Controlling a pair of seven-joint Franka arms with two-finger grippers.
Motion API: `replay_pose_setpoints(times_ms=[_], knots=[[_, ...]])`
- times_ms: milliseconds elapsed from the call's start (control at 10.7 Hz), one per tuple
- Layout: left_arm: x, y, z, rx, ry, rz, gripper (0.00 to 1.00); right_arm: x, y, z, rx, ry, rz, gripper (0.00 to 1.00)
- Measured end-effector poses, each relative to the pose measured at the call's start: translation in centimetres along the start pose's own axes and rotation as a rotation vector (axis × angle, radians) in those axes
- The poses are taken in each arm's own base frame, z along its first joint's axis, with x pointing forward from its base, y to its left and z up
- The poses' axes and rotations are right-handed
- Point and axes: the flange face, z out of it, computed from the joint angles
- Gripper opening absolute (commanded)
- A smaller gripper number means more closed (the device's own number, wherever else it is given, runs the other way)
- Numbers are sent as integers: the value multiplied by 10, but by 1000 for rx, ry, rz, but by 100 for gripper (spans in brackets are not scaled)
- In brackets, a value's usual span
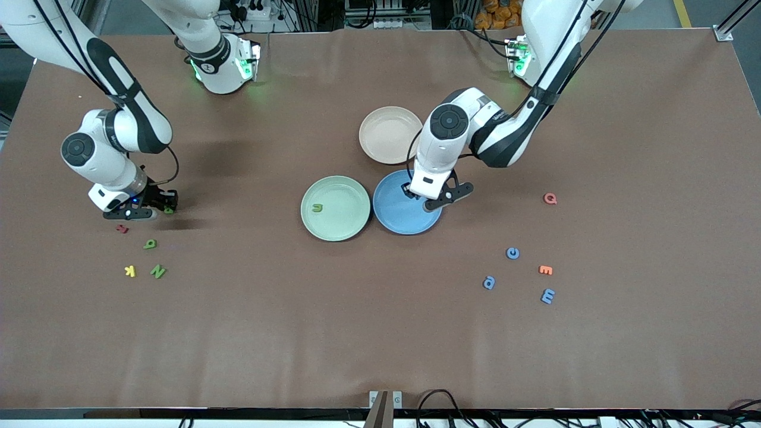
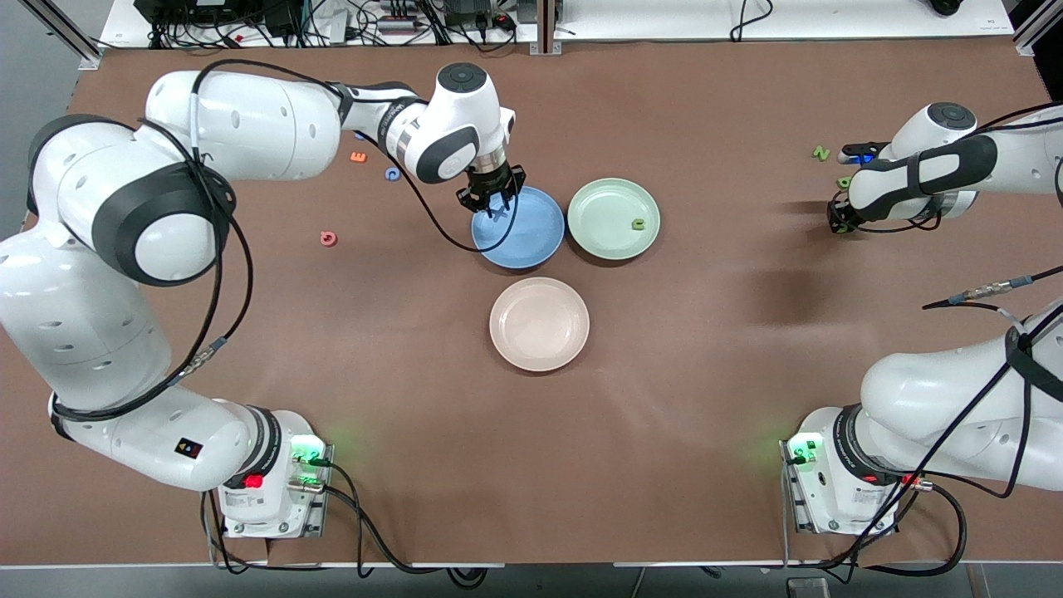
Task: Sort letters by color into matching plates
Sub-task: 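Release the x on the blue plate while the right gripper grasps the green B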
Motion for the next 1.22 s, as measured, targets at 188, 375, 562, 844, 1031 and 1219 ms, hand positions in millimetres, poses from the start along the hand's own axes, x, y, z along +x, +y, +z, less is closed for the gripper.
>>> replay_pose_setpoints(times_ms=[188, 375, 562, 844, 1031, 1219], knots=[[1, 1, -1, 4, 0, -1, 84, 0, -1, 0, 0, 2, -1, 20], [2, -1, -2, 29, -7, -5, 84, 1, 0, -1, -1, 4, -1, 13], [8, -1, -5, 38, -6, -13, 84, 1, 0, -1, 0, 4, -1, 13], [20, -9, -5, 83, 25, 6, 84, 5, -11, -2, 7, 9, 1, 13], [33, -18, -4, 116, 31, 24, 84, 12, -36, -5, 21, 14, 50, 13], [49, -29, -6, 137, 23, 67, 84, 18, -62, -8, 27, 19, 93, 13]])
